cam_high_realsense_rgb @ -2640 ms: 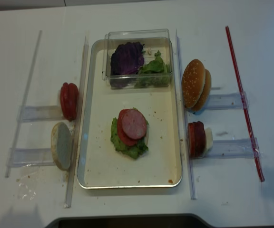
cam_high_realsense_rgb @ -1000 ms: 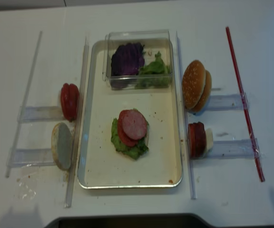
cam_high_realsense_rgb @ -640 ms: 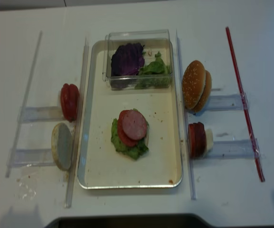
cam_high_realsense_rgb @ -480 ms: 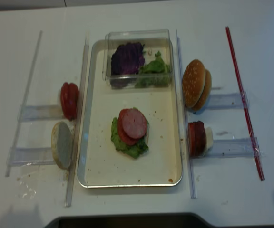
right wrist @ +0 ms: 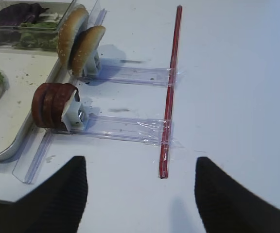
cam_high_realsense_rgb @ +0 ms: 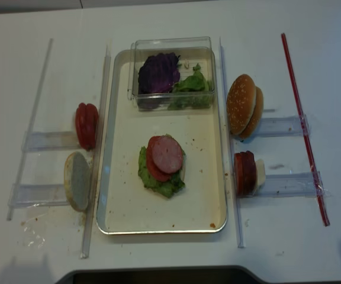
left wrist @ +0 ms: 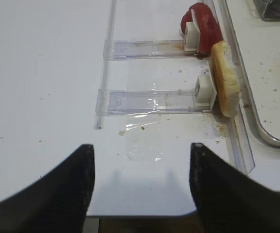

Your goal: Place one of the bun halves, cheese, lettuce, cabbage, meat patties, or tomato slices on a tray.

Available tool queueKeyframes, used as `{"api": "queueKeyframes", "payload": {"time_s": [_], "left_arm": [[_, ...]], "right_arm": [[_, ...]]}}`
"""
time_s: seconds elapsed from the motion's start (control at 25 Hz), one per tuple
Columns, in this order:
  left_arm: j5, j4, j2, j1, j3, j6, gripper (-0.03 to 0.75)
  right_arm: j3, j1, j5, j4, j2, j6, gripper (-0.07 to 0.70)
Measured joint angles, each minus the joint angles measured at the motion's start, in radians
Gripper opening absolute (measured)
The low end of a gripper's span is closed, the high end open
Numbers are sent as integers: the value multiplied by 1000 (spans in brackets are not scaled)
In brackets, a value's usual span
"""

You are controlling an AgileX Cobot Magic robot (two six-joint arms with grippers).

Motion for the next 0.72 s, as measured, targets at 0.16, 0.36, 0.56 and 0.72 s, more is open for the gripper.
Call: {"api": "queueKeyframes", "payload": {"time_s": [0.16, 0.36, 0.56, 0.72], "left_arm": [[0, 0, 0, 0, 0, 0, 412], [0, 0, 0, 0, 0, 0, 412], [0, 0, 0, 0, 0, 0, 412], [0, 0, 0, 0, 0, 0, 412]], "right_arm": [[0, 0, 0, 0, -2, 0, 486], [0, 0, 2, -2, -2, 0, 486], [0, 0, 2, -9, -2, 0, 486], [0, 0, 4, -13, -2, 0, 486]]}}
